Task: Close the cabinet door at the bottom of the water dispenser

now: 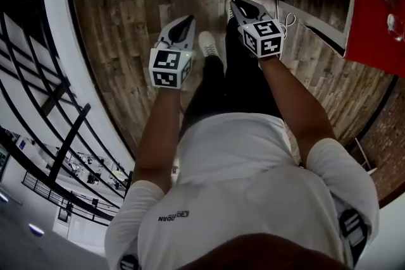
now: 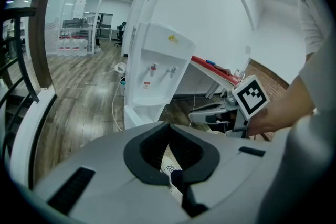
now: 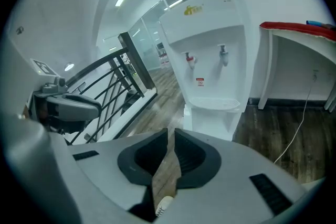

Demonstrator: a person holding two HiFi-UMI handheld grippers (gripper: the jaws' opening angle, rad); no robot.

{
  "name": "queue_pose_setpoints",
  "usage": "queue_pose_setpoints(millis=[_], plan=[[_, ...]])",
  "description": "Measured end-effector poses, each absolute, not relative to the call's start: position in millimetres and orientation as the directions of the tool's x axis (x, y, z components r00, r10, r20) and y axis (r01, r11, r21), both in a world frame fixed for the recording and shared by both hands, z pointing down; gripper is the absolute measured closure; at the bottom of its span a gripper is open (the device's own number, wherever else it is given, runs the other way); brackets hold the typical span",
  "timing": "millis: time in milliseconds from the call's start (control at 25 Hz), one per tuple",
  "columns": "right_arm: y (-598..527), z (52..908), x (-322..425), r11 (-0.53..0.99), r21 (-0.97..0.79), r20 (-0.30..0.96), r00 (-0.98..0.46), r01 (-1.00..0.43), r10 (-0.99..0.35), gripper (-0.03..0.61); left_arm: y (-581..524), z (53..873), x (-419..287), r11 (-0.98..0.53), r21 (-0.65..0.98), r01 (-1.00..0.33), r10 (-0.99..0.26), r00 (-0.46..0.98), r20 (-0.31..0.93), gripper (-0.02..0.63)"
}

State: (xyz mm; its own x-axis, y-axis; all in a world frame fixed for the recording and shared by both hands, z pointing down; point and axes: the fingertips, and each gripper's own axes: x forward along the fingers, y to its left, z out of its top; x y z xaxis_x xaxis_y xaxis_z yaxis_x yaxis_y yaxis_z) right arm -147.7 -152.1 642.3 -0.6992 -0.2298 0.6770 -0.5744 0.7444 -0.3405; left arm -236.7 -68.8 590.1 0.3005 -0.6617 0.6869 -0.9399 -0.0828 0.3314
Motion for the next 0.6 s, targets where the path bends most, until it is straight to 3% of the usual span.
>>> queue_pose_setpoints(millis=[200,400,600], plan=[[-151.3,693.8,-148.0,0.782,-0.285,0.739,-0.647,-0.554,-0.188,0.548,-63.8,625.2,-233.1,-0.058,0.339,-0.939,-0.627,0.298,0.719,0.621],[-145.6,755.7,-158.6,0.827,-0.241,0.804,-0.582,-0.507,-0.123,0.453,-62.7,662.1,-226.7,-0.051,0.361,-0.931,-0.584,0.321,0.745,0.621],[-140.0,822.6,-158.7,0.793,-0.254,0.856,-0.51,-0.554,-0.083,0.442,-61.4,690.7,-217.2,-0.043,0.387,-0.921,-0.549,0.345,0.761,0.621]])
